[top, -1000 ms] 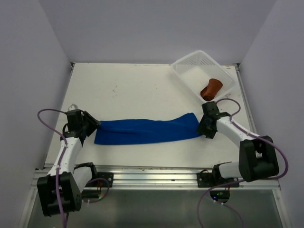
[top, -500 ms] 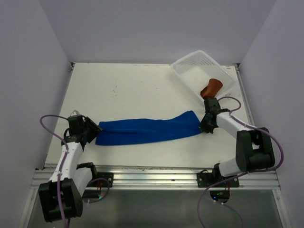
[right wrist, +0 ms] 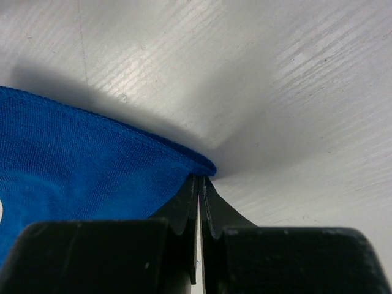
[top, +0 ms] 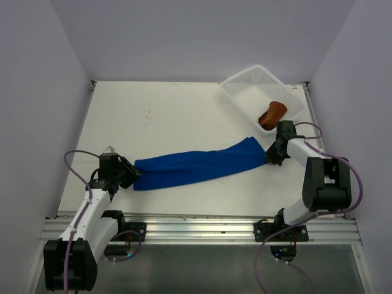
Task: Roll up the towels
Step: Fold the towel
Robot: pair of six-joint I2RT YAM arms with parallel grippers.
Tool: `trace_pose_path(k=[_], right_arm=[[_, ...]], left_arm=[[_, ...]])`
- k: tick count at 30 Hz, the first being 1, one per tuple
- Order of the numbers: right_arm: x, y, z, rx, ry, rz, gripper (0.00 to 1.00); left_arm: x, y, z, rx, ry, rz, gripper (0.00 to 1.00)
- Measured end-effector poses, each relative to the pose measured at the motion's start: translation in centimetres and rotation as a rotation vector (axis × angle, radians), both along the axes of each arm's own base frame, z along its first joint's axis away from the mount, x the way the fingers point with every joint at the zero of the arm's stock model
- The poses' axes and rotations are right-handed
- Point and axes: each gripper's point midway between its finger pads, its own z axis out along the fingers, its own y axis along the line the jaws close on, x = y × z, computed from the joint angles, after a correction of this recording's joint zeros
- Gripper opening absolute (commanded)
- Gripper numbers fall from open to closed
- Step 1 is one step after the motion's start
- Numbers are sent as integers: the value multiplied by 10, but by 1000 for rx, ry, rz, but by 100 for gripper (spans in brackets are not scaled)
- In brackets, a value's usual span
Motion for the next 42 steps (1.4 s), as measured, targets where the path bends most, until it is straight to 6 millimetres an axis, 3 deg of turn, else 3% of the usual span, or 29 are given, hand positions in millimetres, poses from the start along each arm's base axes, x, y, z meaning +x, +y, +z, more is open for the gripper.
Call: trace_pose_path(k=[3, 6, 16, 24, 31, 42], right_arm=[[2, 0, 0, 3, -4, 0, 0], [2, 1, 0, 7, -5, 1, 0], [3, 2, 1, 17, -10, 4, 0], [4, 3, 1, 23, -15, 6, 0], [8, 7, 3, 43, -32, 14, 0], [14, 12, 5, 74, -56, 18, 0]], left_arm=[[-14, -16, -10, -24, 22, -46, 40], [-27, -19, -19, -37, 54, -42, 39], [-42, -23, -16, -24, 68, -38, 35], [-41, -18, 6, -8, 56, -5, 41], [-30, -7, 31, 45, 41, 40, 54], [-49, -19, 15, 63, 155, -28, 45]])
